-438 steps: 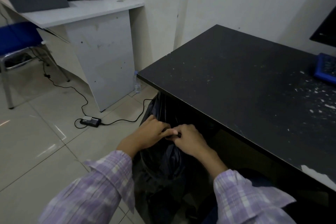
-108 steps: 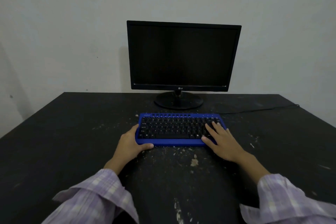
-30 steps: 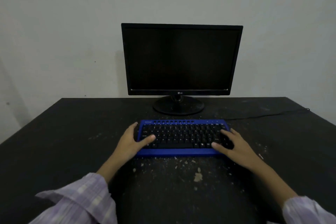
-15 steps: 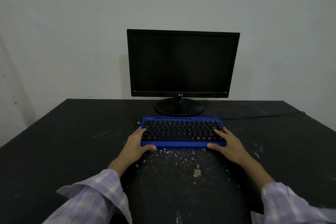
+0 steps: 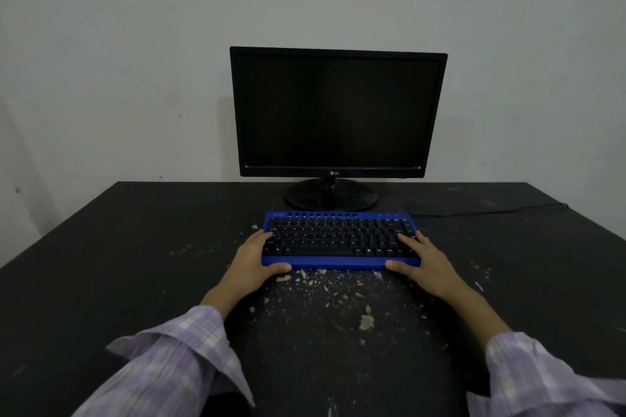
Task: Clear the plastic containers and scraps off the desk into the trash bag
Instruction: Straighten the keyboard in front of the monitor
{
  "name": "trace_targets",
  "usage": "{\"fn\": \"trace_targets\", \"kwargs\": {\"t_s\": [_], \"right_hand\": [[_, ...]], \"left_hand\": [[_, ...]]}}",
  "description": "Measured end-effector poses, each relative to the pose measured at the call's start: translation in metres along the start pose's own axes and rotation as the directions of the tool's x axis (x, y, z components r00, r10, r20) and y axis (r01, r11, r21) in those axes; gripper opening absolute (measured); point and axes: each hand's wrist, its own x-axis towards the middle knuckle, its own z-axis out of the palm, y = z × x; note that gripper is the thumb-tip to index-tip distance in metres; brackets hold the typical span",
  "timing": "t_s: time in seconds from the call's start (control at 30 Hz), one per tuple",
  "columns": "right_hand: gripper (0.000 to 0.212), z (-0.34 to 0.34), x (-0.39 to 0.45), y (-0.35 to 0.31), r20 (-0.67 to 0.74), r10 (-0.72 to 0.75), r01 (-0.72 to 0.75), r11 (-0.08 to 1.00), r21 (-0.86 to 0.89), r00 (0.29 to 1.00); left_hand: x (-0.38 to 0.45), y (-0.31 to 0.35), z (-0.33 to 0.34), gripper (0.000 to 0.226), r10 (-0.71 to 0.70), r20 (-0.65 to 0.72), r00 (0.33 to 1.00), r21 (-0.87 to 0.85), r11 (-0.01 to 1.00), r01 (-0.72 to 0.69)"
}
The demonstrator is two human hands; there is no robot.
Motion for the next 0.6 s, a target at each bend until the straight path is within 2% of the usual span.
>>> {"fn": "trace_targets", "kwargs": {"t_s": [0.1, 0.23, 0.47, 0.6], "right_hand": [[0.08, 0.001, -0.001, -0.002, 0.014, -0.004, 0.005, 0.997, -0.074, 1.0], [0.064, 0.004, -0.011, -0.018, -0.012, -0.063, 0.06, 0.985, -0.165, 0.998], [0.043, 0.005, -0.034, -0.067, 0.042, -0.177, 0.18, 0.978, -0.107, 0.983], [0.041, -0.009, -0.035, -0.094, 0.094, -0.21, 0.223, 0.962, -0.155, 0.973]], "left_hand": [[-0.002, 0.006, -0.001, 0.08, 0.018, 0.015, 1.0, 0.043, 0.999, -0.019], [-0.01, 0.019, -0.002, 0.068, 0.059, 0.008, 0.998, 0.155, 0.986, -0.059], [-0.023, 0.057, -0.021, 0.05, 0.09, 0.087, 0.992, 0.259, 0.96, -0.109], [-0.02, 0.078, -0.036, 0.04, 0.101, 0.153, 0.983, 0.297, 0.944, -0.143]]}}
